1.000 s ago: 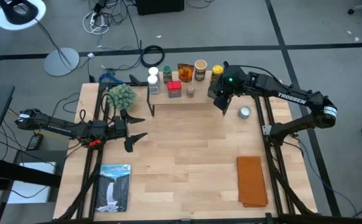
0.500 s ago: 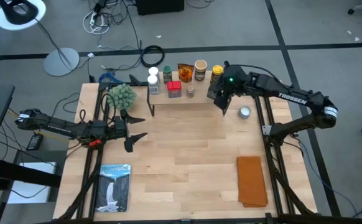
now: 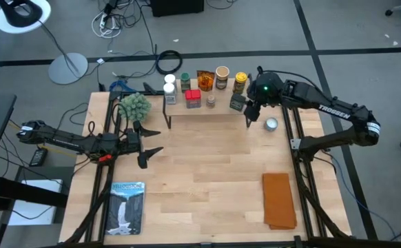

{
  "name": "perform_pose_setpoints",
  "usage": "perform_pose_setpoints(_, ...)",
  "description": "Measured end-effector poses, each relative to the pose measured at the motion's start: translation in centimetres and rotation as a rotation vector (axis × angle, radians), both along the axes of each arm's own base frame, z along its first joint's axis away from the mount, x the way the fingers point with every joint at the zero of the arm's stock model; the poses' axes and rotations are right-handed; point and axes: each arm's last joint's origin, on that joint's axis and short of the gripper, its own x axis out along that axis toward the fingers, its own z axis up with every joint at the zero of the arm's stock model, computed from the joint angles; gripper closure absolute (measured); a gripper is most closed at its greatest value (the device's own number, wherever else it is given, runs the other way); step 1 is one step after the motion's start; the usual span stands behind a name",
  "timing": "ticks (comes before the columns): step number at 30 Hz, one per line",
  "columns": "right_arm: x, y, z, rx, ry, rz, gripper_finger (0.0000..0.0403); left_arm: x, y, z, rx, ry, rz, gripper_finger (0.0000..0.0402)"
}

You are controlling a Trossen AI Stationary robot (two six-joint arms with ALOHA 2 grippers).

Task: Shelf spices
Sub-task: Put the green seasoning can on the shelf

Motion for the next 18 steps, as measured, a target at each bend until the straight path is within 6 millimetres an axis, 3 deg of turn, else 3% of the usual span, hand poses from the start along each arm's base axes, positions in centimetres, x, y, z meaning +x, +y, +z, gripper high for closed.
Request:
perform_pose_setpoints(8,-1.5,0.8,0.9,0.028,-0.049,-0.043,0.0234,0.0,0.0,0.0,0.000,0.000,0.000,0.0085)
perform_pose_setpoints(13,-1.5,1.5,1.1,0.076,-0.089,-0.020,0.0310,0.0,0.0,0.0,0.000,0.000,0.000,0.0085)
perform_pose_setpoints(18,-0.2,2.3,0.3,0.158,-0.073,0.084,0.0394,0.0,0.0,0.0,0.000,0.000,0.000,0.0085)
